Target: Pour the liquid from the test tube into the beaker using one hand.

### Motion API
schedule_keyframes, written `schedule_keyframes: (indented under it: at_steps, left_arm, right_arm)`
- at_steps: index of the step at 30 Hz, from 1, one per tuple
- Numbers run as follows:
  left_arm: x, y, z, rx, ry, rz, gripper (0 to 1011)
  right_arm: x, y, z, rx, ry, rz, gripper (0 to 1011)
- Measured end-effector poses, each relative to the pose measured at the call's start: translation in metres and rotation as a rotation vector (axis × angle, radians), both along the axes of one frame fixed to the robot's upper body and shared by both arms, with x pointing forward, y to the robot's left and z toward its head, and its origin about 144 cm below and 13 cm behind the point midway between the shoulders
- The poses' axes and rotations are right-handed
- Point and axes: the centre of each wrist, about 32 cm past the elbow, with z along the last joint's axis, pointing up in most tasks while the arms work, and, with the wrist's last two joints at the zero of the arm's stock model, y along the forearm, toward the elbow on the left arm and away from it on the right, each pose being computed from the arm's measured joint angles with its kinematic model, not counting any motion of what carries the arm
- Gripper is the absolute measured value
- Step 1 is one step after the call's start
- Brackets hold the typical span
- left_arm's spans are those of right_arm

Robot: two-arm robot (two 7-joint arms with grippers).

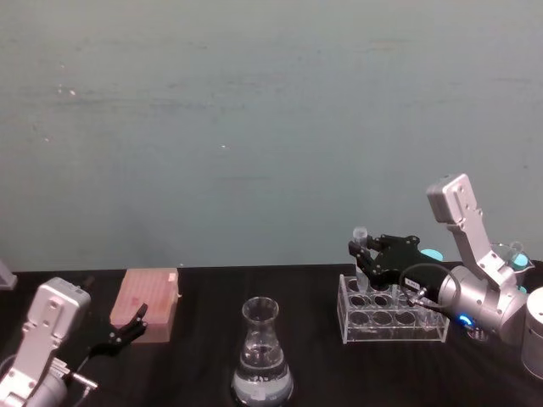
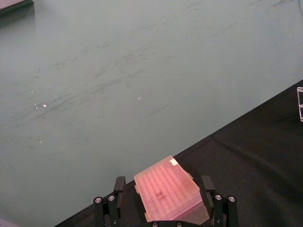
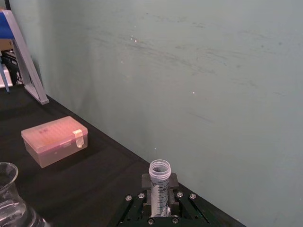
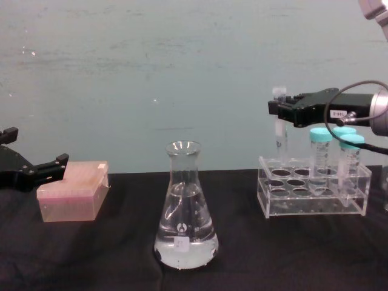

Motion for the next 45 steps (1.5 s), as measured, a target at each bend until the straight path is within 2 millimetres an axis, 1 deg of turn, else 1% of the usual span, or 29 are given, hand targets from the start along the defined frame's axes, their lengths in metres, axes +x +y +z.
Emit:
schedule_keyframes:
  at_steps: [19, 45]
  left_arm:
    - [0.0, 0.0, 0.0, 0.0, 0.0, 0.0, 1000]
    - [0.0, 0.0, 0.0, 0.0, 0.0, 0.0, 1000]
  right_arm:
    - [0.002, -0.004, -0.014, -0.02, 0.037, 0.01, 198]
    - [0.011, -0.001, -0.026, -0.023, 0.036, 0.041, 198]
